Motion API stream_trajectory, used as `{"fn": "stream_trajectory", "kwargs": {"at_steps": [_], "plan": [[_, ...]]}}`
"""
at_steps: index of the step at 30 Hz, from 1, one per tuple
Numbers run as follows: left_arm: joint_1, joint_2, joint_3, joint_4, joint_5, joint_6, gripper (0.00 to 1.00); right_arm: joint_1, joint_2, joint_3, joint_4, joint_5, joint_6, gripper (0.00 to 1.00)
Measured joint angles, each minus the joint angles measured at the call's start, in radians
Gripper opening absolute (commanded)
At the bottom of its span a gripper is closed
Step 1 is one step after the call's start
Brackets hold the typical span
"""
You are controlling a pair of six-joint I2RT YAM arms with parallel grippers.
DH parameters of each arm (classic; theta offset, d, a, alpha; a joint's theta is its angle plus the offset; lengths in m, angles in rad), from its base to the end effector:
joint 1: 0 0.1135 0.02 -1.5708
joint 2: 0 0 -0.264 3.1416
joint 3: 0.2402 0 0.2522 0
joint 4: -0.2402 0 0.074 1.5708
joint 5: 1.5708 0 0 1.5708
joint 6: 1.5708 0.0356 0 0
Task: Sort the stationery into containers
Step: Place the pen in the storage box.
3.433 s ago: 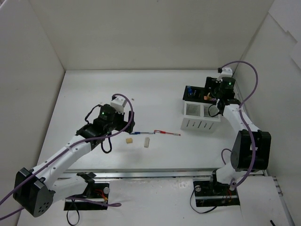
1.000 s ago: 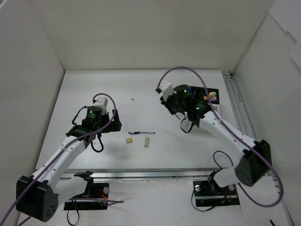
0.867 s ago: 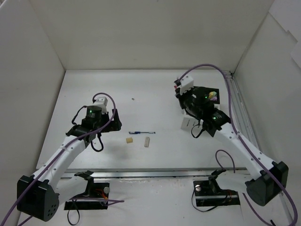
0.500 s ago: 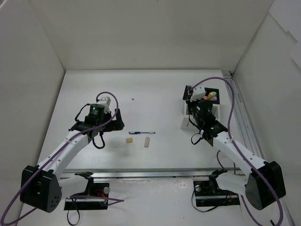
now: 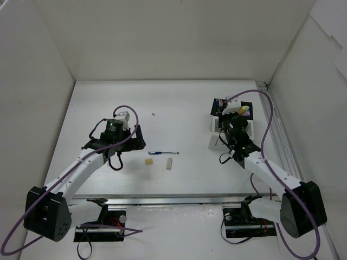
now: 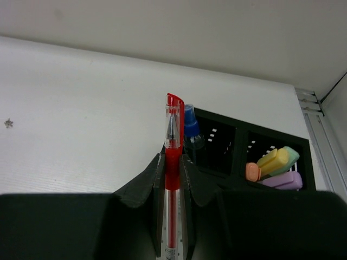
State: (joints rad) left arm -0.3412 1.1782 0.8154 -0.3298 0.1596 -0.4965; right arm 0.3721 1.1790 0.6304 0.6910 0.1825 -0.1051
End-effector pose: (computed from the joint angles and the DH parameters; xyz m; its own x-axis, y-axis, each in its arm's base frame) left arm 0.2368 -0.0901 0.2569 -0.7413 -0.2358 -0.6283 0.1052 0.8838 -0.4558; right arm 0.2514 0.0912 0.2964 0.1514 -0.0516 -0.9871 -0.1752 0.9814 -0.0782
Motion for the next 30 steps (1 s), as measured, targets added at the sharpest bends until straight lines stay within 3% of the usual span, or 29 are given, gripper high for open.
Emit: {"fn": "stream_trajectory", "kwargs": {"at_steps": [7, 14, 18, 21, 22, 27, 29, 30], "plan": [[0.000, 0.008, 0.003, 0.014, 0.001, -0.011, 1.00, -0.013, 0.002, 0.032, 0.055, 0.002, -0.043, 0.00], [-0.012, 0.035, 0.020, 0.022, 0.001, -0.025, 1.00, -0.022, 0.160, 0.034, 0.161, 0.037, -0.056, 0.00], [-0.021, 0.036, 0.021, 0.024, 0.002, -0.040, 1.00, -0.025, 0.201, 0.002, 0.206, 0.054, -0.047, 0.07], [-0.029, 0.036, 0.021, 0.024, 0.002, -0.058, 1.00, -0.025, 0.184, -0.050, 0.237, 0.065, -0.025, 0.28], [-0.031, 0.037, 0.023, 0.024, 0.002, -0.065, 1.00, -0.025, 0.167, -0.076, 0.241, 0.066, -0.013, 0.44], [-0.048, 0.069, 0.044, 0.021, 0.000, -0.126, 1.00, -0.025, 0.007, -0.196, 0.247, 0.070, 0.037, 0.73], [-0.056, 0.097, 0.060, 0.019, 0.000, -0.160, 1.00, -0.024, -0.063, -0.216, 0.248, 0.069, 0.053, 0.93], [-0.061, 0.113, 0.068, 0.019, 0.000, -0.180, 1.00, -0.024, -0.097, -0.223, 0.249, 0.068, 0.059, 0.98]]}}
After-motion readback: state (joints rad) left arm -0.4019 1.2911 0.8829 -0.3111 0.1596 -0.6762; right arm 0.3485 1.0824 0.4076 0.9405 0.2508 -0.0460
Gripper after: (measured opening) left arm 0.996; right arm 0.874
